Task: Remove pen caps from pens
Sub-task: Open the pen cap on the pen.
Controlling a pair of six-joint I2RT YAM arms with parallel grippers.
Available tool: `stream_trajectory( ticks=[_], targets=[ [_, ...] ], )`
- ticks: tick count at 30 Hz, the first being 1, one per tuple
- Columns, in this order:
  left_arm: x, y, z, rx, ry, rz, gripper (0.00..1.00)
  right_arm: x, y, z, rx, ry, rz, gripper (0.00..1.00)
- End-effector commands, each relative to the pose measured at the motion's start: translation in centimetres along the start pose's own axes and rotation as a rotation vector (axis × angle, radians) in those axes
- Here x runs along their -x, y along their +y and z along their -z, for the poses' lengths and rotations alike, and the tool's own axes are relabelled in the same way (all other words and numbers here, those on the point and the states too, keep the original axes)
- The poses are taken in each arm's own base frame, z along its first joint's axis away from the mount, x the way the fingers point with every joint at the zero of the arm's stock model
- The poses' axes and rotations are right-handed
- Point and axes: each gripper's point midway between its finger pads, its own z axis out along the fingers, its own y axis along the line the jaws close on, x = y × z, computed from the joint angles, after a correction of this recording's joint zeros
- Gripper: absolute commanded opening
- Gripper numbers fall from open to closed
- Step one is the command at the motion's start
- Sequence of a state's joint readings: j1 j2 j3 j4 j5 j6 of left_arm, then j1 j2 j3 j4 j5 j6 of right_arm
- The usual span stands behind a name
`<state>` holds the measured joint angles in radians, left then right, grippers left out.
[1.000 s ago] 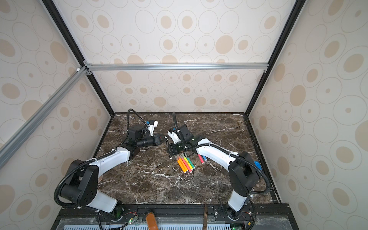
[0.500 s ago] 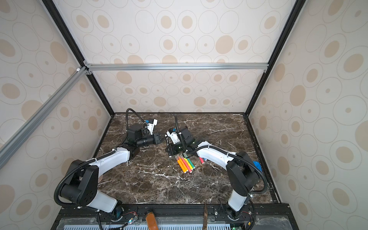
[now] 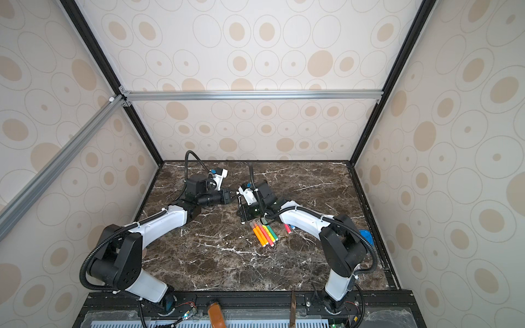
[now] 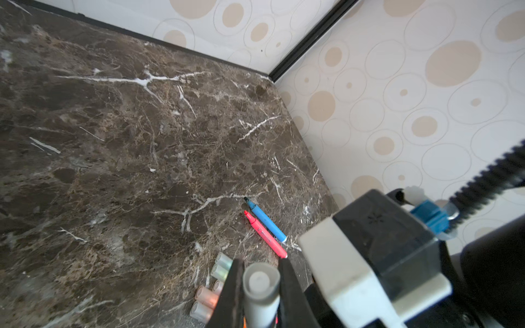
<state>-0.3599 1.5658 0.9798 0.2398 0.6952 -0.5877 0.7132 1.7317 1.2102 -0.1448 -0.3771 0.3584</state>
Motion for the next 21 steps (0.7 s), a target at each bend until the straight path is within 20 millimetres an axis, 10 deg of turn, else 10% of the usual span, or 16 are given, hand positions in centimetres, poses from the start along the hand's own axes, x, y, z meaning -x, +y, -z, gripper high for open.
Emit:
stream_trajectory(
  ticks=[1, 21],
  targets=[
    [3.7, 0.3, 0.3, 0.066, -0.058, -0.092, 0.0, -2.8, -0.4, 0.0, -0.01, 0.07, -0.018, 0.0],
    [17.1, 5.5, 3.4, 0.3, -0.255, -0.15, 0.0, -9.6, 0.3, 0.2, -0.063, 0.223, -0.002, 0.0]
  ],
)
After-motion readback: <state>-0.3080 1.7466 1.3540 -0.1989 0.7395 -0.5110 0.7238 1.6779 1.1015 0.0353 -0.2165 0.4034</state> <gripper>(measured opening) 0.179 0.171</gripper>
